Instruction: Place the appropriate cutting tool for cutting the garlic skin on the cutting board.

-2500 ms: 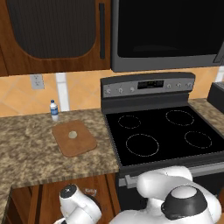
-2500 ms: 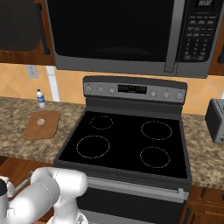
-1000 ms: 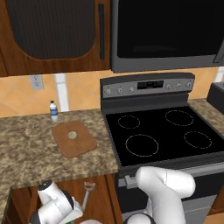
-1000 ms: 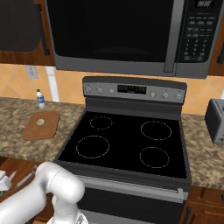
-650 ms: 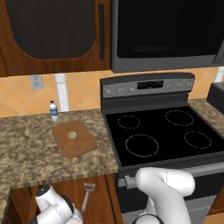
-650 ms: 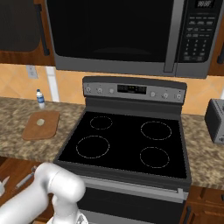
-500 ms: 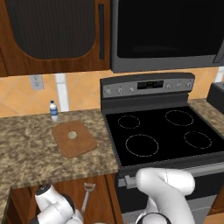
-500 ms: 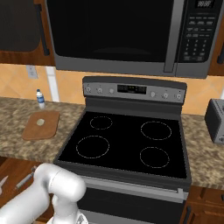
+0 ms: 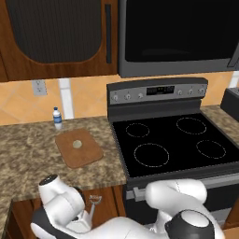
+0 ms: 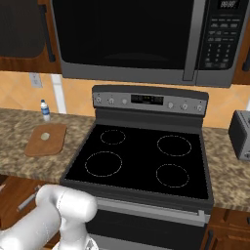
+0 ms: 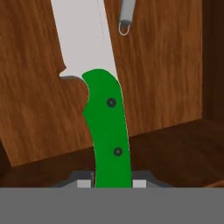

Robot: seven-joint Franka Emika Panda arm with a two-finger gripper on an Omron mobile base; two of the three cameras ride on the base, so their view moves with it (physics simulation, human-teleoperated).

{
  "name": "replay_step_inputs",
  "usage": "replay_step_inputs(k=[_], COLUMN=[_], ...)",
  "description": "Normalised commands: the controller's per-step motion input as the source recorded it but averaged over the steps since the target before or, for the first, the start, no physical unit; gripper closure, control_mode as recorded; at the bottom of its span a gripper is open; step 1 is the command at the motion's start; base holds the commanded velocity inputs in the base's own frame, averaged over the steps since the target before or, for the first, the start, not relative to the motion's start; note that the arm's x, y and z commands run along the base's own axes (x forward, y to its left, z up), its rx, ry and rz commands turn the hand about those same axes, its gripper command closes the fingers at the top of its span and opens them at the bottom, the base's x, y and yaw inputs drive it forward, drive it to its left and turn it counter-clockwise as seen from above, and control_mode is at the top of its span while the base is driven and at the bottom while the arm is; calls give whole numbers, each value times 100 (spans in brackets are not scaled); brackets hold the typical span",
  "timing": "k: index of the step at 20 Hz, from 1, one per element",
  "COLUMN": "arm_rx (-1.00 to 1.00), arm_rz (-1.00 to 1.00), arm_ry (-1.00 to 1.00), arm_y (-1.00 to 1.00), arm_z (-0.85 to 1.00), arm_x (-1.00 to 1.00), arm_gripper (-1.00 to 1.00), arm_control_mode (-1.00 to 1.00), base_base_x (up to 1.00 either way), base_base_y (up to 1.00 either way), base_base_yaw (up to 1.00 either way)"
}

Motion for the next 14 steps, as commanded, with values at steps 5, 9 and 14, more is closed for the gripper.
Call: replay_step_inputs(k=[5,9,14], arm_rx=[0,0,-2], arm_rz=[-11,-11,-8], arm_ry=[4,11,2], arm_y=[-28,-44,-64], arm_z=[99,100,79], arm_x=[-52,-22,22], arm_gripper=[100,100,100], arm_control_mode=[-100,-100,-100], base_base_x=[0,0,0], base_base_y=[0,0,0], base_base_yaw=[0,0,0])
